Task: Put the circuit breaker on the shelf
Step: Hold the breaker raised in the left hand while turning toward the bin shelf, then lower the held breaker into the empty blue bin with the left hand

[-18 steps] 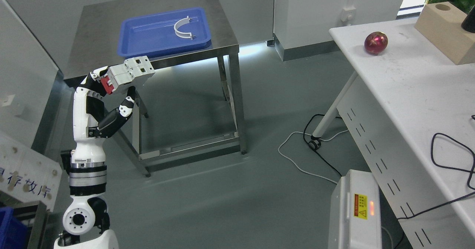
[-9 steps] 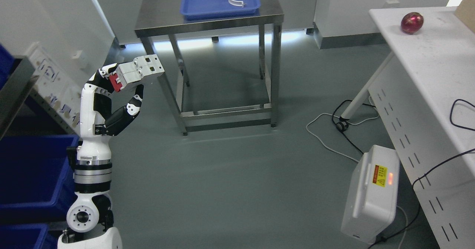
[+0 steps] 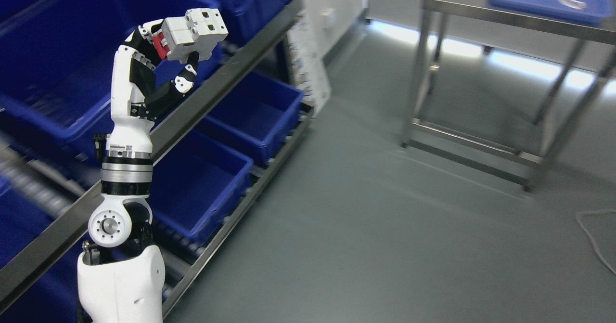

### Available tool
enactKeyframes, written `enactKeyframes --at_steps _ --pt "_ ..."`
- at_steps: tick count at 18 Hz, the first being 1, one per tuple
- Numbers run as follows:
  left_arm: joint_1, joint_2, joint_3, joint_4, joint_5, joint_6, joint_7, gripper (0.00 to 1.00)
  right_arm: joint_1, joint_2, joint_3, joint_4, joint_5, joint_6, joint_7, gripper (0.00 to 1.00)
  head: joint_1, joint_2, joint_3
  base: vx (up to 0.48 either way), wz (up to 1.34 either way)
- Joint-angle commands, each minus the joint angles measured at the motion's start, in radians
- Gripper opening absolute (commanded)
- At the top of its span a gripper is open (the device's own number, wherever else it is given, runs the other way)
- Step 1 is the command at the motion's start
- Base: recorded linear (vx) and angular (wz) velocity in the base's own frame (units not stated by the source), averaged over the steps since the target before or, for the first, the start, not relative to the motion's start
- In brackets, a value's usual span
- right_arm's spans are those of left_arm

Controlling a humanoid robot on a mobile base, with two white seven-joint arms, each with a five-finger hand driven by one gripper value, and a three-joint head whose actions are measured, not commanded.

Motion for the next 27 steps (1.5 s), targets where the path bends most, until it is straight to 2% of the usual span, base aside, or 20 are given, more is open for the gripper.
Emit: enactKeyframes --at_steps 1,6,9,11,13,15,20,24,27 --pt "-0.087 0.017 -0.033 -0.003 -0.035 0.082 0.003 0.06 0.017 -0.017 0.000 0.000 -0.001 -0.031 0.000 1.00 0.0000 0.000 0.000 -0.149 1.47" --pt "-0.153 0.017 -0.048 -0.001 -0.047 0.178 0.002 0.06 0.017 -0.017 0.000 -0.001 -0.001 -0.031 0.000 1.00 0.0000 0.000 0.000 -0.070 1.41" --pt "-0.159 0.022 -0.061 0.028 -0.145 0.239 -0.035 0.06 0.017 -0.017 0.000 0.000 -0.001 -0.031 0.000 1.00 0.0000 0.000 0.000 0.065 1.04" --pt "-0.192 0.098 -0.077 0.080 -0.160 0.302 -0.085 0.06 0.017 -0.017 0.000 0.000 -0.001 -0.031 0.000 1.00 0.0000 0.000 0.000 0.074 0.81" --pt "-0.260 0.213 -0.135 0.176 -0.170 0.306 -0.133 0.06 0.017 -0.017 0.000 0.000 0.001 -0.031 0.000 1.00 0.0000 0.000 0.000 0.086 0.66" --pt "-0.340 0.269 -0.191 0.271 -0.170 0.306 -0.167 0.07 0.017 -0.017 0.000 0.000 0.001 -0.031 0.000 1.00 0.0000 0.000 0.000 0.116 0.48" --pt "-0.524 0.261 -0.326 0.592 -0.196 0.306 -0.238 0.09 0.017 -0.017 0.000 0.000 0.001 -0.031 0.000 1.00 0.0000 0.000 0.000 0.140 0.19" --pt "-0.612 0.254 -0.450 0.773 -0.205 0.304 -0.299 0.09 0.017 -0.017 0.000 -0.001 -0.001 -0.031 0.000 1.00 0.0000 0.000 0.000 0.198 -0.07" --pt "-0.650 0.237 -0.496 0.975 -0.289 0.269 -0.325 0.09 0.017 -0.017 0.000 0.000 0.001 -0.031 0.000 1.00 0.0000 0.000 0.000 0.183 -0.19"
